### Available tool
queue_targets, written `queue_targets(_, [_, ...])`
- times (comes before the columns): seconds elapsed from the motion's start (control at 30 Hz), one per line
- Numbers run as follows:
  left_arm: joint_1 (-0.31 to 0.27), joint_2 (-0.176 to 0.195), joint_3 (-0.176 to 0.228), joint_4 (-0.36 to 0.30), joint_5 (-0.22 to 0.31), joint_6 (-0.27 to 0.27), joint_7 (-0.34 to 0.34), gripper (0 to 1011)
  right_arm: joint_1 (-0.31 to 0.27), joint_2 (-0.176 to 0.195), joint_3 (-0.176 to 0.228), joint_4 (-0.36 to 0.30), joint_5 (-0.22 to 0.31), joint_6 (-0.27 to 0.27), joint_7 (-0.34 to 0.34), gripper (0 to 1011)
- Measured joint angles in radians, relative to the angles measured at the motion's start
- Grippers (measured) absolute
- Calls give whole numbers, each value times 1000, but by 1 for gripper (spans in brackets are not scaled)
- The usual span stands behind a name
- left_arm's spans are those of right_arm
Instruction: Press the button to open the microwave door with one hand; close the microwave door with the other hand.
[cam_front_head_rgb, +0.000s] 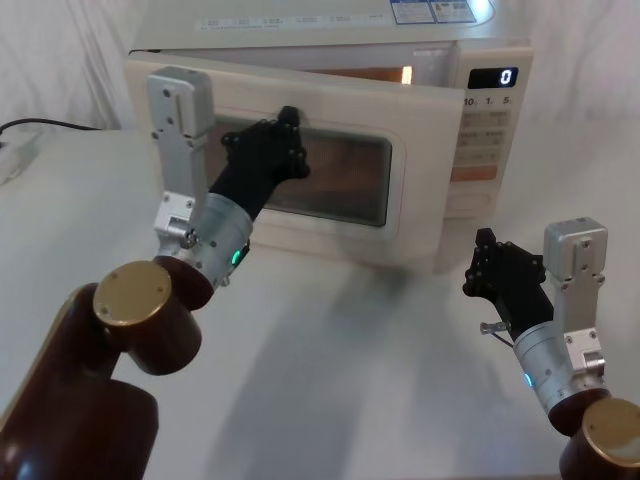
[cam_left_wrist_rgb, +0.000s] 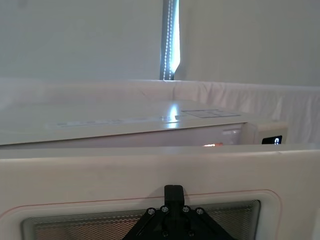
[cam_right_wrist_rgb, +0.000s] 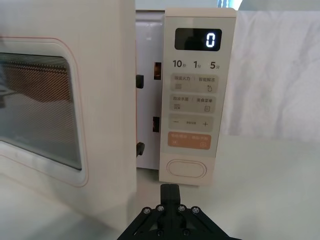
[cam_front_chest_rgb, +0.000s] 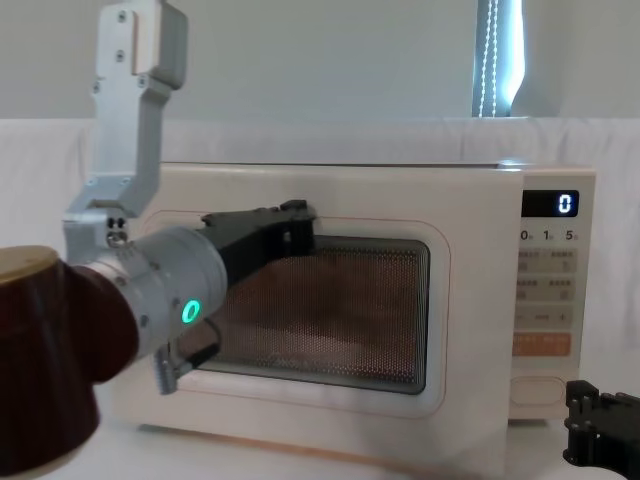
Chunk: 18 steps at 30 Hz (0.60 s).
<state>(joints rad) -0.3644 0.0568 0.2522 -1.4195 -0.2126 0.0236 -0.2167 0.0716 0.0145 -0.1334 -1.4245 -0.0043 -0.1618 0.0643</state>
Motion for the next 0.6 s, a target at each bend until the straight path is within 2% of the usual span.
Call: queue_targets(0.6, [-79,-29,39,102,2,-30,8,0,0,0,0,0,0,0,0,0])
